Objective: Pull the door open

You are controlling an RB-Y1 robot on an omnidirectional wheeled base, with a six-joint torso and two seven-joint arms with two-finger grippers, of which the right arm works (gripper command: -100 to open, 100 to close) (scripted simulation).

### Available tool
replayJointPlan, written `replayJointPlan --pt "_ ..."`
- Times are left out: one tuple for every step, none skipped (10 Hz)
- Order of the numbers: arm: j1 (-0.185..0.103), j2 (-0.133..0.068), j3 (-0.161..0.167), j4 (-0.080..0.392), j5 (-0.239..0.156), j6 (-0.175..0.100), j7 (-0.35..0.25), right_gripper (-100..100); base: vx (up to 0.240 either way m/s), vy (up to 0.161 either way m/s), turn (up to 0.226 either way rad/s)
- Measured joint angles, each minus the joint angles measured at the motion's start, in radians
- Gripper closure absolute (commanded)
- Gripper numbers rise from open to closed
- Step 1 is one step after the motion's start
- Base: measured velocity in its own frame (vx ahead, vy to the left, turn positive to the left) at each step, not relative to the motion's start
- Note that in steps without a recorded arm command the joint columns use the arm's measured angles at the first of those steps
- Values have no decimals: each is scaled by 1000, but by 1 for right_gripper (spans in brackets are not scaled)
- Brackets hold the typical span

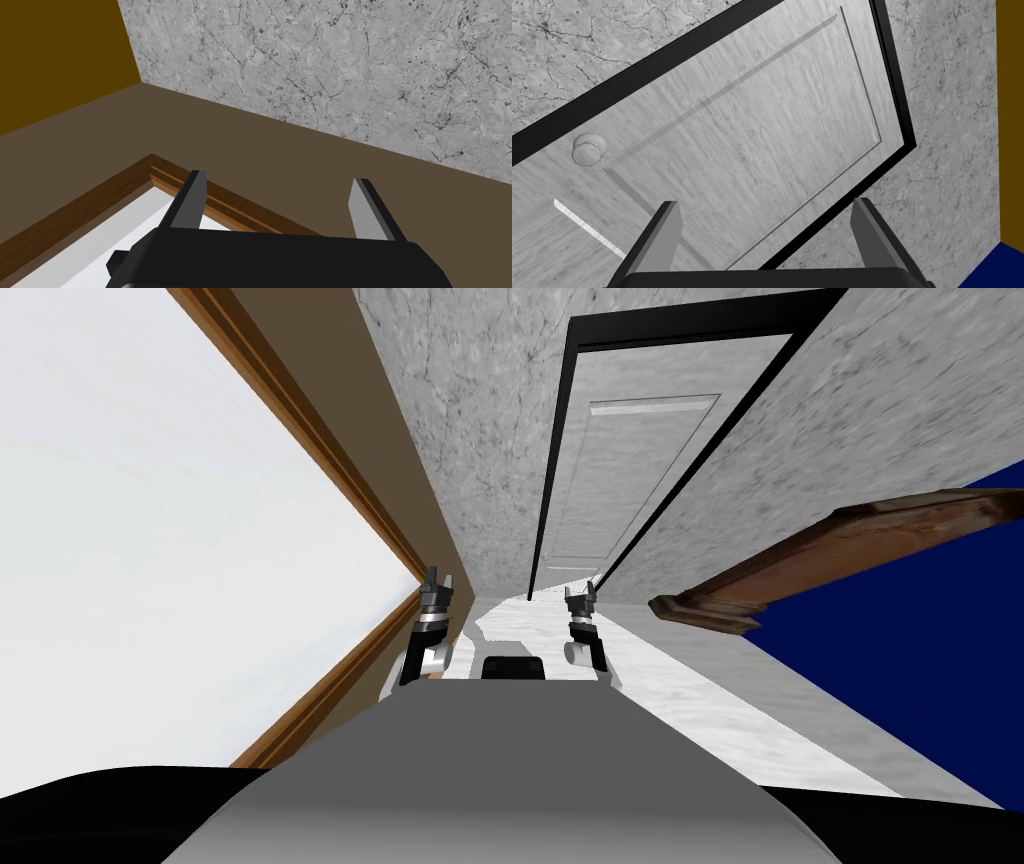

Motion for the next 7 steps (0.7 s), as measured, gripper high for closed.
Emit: replayJointPlan --pt "-9 -4 1 19 -11 -4 -24 -100 103 -38 78" --pt "-19 -10 2 51 -21 -14 -49 -100 109 -44 78" --pt "-26 -14 5 75 -32 -22 -75 -100 88 -45 93" --pt "-38 -15 7 102 -42 -27 -98 -100 96 -37 68" --pt "-45 -15 12 127 -51 -35 -121 -100 98 -35 68" --pt "-55 -21 14 156 -62 -44 -147 -100 99 -22 75" --pt "-63 -23 17 180 -72 -50 -172 -100 111 -32 78"
